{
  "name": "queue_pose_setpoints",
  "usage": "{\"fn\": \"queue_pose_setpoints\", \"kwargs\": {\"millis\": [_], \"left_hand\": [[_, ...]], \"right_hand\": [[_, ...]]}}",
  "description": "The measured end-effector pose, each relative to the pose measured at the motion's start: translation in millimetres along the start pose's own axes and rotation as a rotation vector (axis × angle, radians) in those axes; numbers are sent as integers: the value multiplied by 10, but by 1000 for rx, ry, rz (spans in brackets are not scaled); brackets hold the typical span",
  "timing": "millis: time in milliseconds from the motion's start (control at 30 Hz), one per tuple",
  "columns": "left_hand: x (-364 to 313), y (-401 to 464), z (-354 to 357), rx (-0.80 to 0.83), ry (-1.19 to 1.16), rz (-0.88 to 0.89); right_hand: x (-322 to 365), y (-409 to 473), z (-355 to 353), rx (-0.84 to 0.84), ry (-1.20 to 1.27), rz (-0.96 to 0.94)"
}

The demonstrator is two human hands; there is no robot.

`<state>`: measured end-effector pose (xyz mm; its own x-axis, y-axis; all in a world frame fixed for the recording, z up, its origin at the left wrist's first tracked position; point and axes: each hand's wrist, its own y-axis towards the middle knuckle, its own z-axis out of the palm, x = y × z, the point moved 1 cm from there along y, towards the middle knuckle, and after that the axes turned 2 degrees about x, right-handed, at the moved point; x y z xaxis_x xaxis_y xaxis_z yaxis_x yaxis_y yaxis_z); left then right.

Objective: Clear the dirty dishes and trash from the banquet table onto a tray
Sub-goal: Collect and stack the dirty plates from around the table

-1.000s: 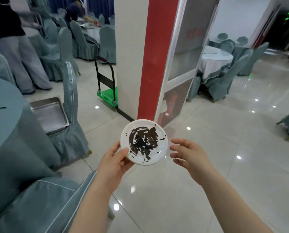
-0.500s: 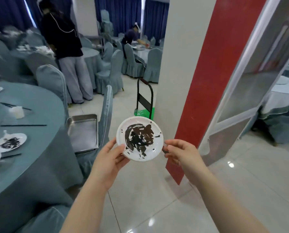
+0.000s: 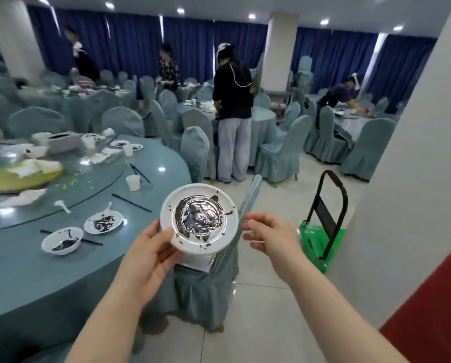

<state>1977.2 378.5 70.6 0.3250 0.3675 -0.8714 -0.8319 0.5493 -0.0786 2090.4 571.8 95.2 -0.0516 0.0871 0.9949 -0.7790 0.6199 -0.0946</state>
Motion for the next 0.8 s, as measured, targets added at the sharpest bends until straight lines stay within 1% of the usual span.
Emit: {"fn": "queue_pose_setpoints", "kwargs": {"millis": [167,300,367,433,500,600,700,800], "left_hand": [[-244,474,-189,-170,-21,109],[-436,917,-468,-270,-53,161],[-530,1154,-603,-296,-57,174],[-619,1370,-734,-333,-58,188],[-768,1582,-832,-353,-49,215],[-969,1843,-988,-405,-67,246],[-1055,1989,-1136,-445,-82,273],[-1073,2094,-1316,-506,-97,302]], "right_hand": [[213,867,477,216,-41,-21],[246,1514,928,327,-56,-40],[247,1830,1168,363,-85,-40],[283,2117,1417,396,-167,-47],[394,2391,1656,437,-257,-107],[582,2740,1968,460,-314,-175],[576,3021,2184,490,-300,-157],[377,3343,2365,530,-316,-117]]}}
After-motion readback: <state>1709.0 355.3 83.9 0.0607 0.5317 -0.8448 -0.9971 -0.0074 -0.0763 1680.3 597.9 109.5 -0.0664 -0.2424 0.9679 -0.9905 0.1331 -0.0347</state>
